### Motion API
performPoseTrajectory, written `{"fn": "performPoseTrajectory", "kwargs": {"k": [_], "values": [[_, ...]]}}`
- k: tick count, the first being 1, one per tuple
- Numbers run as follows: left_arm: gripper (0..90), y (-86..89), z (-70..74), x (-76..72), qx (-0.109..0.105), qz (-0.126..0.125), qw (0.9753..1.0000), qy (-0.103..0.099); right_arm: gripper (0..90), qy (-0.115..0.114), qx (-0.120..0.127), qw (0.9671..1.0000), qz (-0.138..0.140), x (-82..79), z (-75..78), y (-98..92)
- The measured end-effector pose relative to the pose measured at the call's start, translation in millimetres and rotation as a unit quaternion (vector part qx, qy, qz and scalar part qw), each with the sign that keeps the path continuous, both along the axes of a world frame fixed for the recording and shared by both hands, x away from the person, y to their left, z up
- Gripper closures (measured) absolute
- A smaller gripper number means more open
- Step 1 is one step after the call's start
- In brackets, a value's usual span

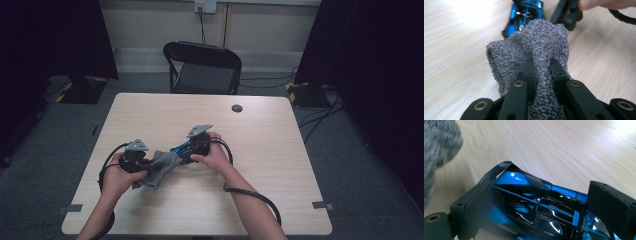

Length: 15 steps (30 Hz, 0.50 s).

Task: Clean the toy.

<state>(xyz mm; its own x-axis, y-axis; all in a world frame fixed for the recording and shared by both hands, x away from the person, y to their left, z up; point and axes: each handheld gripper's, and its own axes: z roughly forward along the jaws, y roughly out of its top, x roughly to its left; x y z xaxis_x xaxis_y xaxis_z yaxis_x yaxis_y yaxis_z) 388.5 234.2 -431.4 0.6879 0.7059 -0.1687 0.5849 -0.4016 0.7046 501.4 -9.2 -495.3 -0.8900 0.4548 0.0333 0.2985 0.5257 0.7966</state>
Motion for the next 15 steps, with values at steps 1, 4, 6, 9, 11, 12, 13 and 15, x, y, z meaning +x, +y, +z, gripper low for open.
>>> {"fn": "performPoseTrajectory", "kwargs": {"k": [1,4,6,9,11,12,13,15], "values": [[78.4,2.1,-0.6,1.0,0.002,0.002,1.0000,-0.002,6.6,0.001,0.000,1.0000,0.001,0.0,0.1,-0.2],[78.4,9.3,-5.7,5.2,0.000,0.015,0.9999,-0.004,6.6,0.001,-0.001,1.0000,0.001,0.1,0.1,-0.1],[78.4,14.4,-9.9,9.3,0.001,0.029,0.9996,-0.003,6.6,0.000,-0.001,1.0000,0.001,0.0,0.0,-0.1],[78.4,19.2,-15.4,14.2,0.002,0.045,0.9990,-0.001,6.6,0.000,0.000,1.0000,0.000,-0.3,-0.2,-0.4],[78.4,21.4,-18.5,18.0,0.007,0.060,0.9982,-0.007,6.6,0.000,0.000,1.0000,0.000,-0.2,-0.1,-0.3],[78.4,22.3,-19.6,19.9,0.008,0.065,0.9978,-0.006,6.6,0.000,0.000,1.0000,0.000,-0.2,-0.2,-0.3],[78.4,23.5,-20.7,21.8,0.008,0.073,0.9972,-0.009,6.6,0.000,0.000,1.0000,0.001,-0.2,-0.2,-0.3],[78.4,25.1,-22.7,25.6,0.009,0.085,0.9963,-0.011,6.6,0.000,0.000,1.0000,0.001,-0.2,-0.2,-0.3]]}}
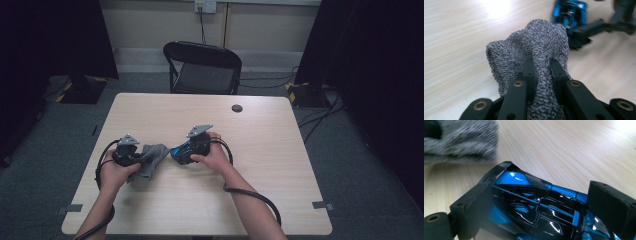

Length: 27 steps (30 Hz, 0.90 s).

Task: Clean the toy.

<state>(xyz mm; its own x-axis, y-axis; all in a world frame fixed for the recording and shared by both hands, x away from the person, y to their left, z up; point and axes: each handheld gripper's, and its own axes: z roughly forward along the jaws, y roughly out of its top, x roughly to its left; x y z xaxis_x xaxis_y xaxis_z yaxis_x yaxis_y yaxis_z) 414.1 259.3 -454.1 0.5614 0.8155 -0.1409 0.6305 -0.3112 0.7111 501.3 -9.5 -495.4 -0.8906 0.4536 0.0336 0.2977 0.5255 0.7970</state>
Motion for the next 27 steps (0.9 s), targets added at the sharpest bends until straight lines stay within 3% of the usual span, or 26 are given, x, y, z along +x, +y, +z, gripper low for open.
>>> {"fn": "performPoseTrajectory", "kwargs": {"k": [4,6,10,13,14,21,27], "values": [[78.3,0.1,-5.2,6.8,0.005,0.018,0.9998,0.001,6.6,0.001,-0.001,1.0000,0.000,0.2,0.2,0.1],[78.3,-3.0,-7.4,9.9,0.023,0.021,0.9995,0.002,6.6,0.001,-0.001,1.0000,0.001,0.2,0.3,0.3],[78.3,-11.4,-11.6,16.5,0.023,0.032,0.9992,0.004,6.6,0.002,-0.002,1.0000,0.001,0.4,0.5,0.4],[78.3,-19.6,-14.2,21.6,0.037,0.037,0.9986,0.007,6.6,0.001,0.000,1.0000,0.000,0.1,0.1,0.0],[78.3,-22.5,-15.3,22.6,0.031,0.033,0.9989,0.008,6.6,0.001,0.000,1.0000,0.000,0.1,0.1,0.1],[78.3,-42.0,-17.8,20.4,0.061,-0.003,0.9977,0.028,6.6,0.001,-0.001,1.0000,0.000,0.1,0.2,0.0],[78.4,-46.8,-17.8,12.9,0.051,-0.015,0.9980,0.035,6.7,0.001,0.000,1.0000,0.000,0.1,0.0,-0.1]]}}
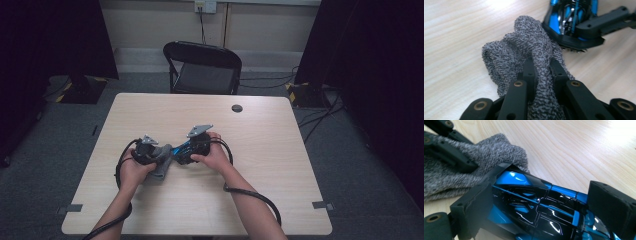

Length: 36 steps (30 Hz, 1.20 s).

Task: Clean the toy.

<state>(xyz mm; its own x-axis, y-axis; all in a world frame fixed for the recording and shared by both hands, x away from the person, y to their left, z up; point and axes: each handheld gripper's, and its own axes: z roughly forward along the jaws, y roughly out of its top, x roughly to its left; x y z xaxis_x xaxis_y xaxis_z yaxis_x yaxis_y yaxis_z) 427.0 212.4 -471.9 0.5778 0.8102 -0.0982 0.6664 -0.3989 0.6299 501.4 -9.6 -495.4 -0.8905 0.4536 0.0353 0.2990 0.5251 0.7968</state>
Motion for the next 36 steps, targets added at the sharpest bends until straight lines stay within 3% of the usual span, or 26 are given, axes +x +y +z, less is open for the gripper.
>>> {"fn": "performPoseTrajectory", "kwargs": {"k": [13,23,32,36], "values": [[78.5,-7.4,0.8,-20.7,-0.017,-0.020,0.9996,0.010,6.6,0.001,-0.002,1.0000,0.000,0.0,0.4,0.6],[78.5,-16.6,2.1,-32.2,0.001,-0.049,0.9987,0.013,6.6,0.000,-0.002,1.0000,0.000,0.0,0.4,0.5],[78.4,-25.1,3.3,-40.8,0.003,-0.068,0.9975,0.016,6.6,-0.001,-0.001,1.0000,0.000,0.1,0.2,0.2],[78.5,-29.1,2.9,-42.3,0.014,-0.079,0.9967,0.008,6.6,0.000,-0.002,1.0000,0.000,0.3,0.4,0.3]]}}
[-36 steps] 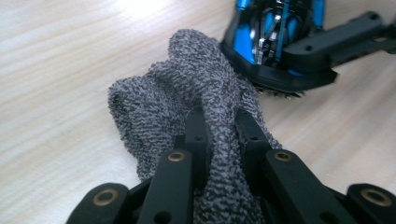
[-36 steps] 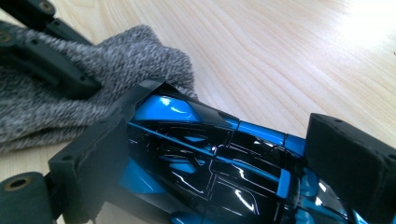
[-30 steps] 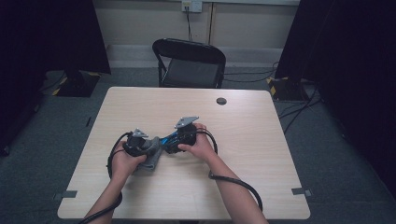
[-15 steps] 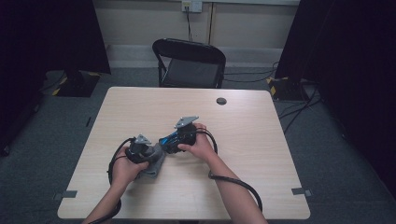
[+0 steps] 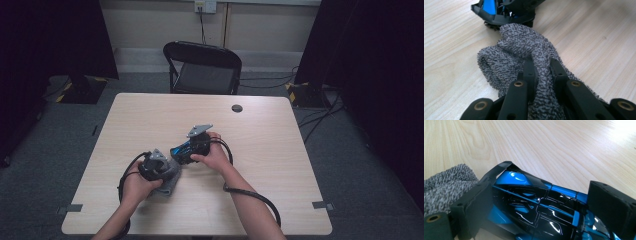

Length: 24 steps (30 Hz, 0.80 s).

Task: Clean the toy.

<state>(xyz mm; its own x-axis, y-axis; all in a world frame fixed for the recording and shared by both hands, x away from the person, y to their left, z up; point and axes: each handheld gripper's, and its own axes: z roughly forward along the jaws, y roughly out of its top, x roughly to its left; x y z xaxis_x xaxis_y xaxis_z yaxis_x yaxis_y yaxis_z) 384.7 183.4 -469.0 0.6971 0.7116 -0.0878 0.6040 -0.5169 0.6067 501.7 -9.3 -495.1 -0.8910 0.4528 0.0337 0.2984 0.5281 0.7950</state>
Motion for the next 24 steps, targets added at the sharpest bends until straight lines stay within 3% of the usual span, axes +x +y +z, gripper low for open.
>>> {"fn": "performPoseTrajectory", "kwargs": {"k": [11,24], "values": [[78.5,-7.9,1.4,-2.7,-0.002,-0.018,0.9998,0.004,6.8,-0.001,0.004,1.0000,0.001,0.1,-0.7,-1.0],[78.3,-18.6,6.6,-6.7,-0.027,-0.043,0.9987,0.002,6.9,0.001,0.002,1.0000,0.002,0.4,-0.2,-0.6]]}}
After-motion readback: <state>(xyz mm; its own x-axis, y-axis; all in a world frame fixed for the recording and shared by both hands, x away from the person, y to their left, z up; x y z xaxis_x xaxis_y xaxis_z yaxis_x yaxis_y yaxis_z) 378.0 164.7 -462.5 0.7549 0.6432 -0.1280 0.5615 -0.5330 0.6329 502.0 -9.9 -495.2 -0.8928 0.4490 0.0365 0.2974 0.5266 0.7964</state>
